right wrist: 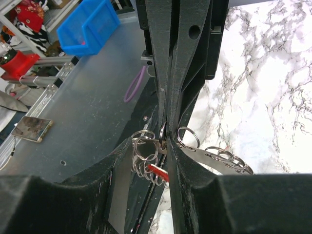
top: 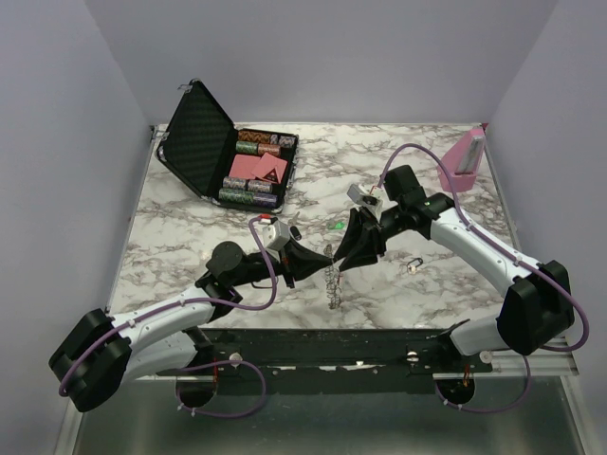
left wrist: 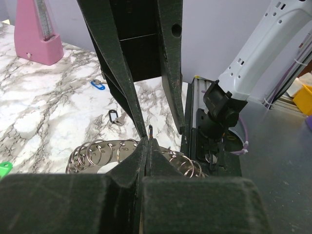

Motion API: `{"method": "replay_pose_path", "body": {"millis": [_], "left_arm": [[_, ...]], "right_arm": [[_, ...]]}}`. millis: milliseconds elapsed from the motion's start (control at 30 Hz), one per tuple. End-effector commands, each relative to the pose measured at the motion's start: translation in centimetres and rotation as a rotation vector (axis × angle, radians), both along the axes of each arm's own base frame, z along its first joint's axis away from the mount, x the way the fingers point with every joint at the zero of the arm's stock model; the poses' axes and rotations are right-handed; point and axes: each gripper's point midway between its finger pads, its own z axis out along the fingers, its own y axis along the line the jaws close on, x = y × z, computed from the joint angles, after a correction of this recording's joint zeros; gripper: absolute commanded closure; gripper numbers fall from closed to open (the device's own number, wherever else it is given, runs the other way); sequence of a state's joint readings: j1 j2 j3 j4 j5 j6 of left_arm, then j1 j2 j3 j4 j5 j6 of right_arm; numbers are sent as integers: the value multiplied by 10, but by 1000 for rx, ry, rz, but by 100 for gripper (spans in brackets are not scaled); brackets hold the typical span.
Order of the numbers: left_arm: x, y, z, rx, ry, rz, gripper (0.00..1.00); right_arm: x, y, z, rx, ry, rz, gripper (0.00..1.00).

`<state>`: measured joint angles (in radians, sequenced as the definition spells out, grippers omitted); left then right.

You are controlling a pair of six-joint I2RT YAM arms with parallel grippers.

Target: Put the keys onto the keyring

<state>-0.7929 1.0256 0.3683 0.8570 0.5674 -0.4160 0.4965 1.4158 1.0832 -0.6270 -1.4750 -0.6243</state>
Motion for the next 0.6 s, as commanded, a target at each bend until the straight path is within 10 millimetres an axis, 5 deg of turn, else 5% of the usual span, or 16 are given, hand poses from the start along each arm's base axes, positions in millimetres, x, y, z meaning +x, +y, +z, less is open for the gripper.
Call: {"method": "replay_pose_path", "body": {"millis": [0,567], "left_arm": [[3,2,10,-31,-38,20,100],[1,2,2,-18,-22,2,100]], "right_arm": [[-18,-2,18,108,74,99,58],[-16,-2,16,105,49,88,58]]}}
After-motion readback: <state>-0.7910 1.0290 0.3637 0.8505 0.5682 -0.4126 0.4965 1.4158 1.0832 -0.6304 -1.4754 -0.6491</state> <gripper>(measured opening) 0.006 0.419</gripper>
